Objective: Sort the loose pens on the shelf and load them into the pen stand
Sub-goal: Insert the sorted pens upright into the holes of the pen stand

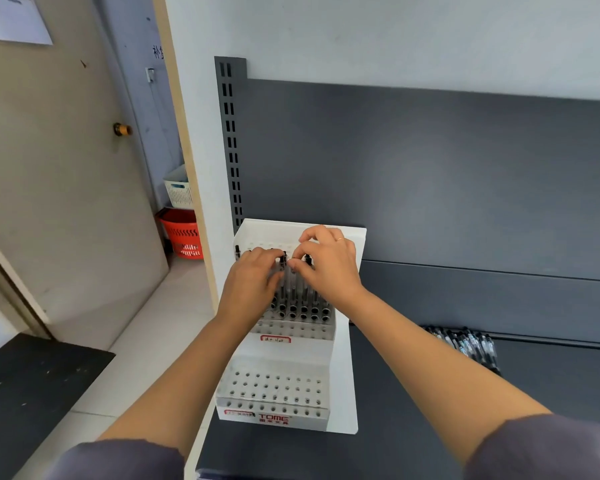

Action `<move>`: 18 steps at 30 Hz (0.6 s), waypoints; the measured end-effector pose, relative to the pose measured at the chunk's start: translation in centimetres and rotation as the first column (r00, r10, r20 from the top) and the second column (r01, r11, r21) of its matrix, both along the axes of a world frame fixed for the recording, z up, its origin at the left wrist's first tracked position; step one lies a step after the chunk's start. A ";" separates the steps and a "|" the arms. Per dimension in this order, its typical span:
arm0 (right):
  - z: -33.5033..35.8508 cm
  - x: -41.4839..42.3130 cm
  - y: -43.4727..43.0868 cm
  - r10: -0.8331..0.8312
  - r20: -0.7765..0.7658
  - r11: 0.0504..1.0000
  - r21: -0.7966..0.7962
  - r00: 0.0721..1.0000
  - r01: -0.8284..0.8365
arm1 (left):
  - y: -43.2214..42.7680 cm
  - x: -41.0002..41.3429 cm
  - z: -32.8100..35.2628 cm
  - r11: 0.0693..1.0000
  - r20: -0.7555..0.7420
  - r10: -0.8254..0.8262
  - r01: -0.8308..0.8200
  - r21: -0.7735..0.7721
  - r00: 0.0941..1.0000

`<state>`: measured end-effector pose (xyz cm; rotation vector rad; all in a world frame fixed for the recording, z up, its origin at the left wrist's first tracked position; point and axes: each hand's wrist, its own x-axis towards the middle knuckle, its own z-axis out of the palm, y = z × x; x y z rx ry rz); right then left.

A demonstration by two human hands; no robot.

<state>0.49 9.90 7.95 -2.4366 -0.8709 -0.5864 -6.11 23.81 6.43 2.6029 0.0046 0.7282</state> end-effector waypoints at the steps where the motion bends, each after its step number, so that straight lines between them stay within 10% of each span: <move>1: -0.1 -0.1 0.0 -0.007 0.002 1.000 0.003 1.000 0.007 | 0.0 0.0 0.0 1.000 0.001 -0.011 0.011 -0.017 1.000; 7: 0.2 -0.6 -1.3 0.002 0.012 1.000 0.027 1.000 -0.002 | -0.4 -0.5 0.2 0.990 0.104 -0.019 0.033 -0.138 0.994; 18: -0.6 0.1 -13.9 -0.090 -0.015 0.996 0.026 0.996 0.090 | -11.6 1.0 2.5 0.975 0.194 -0.120 0.078 0.210 0.974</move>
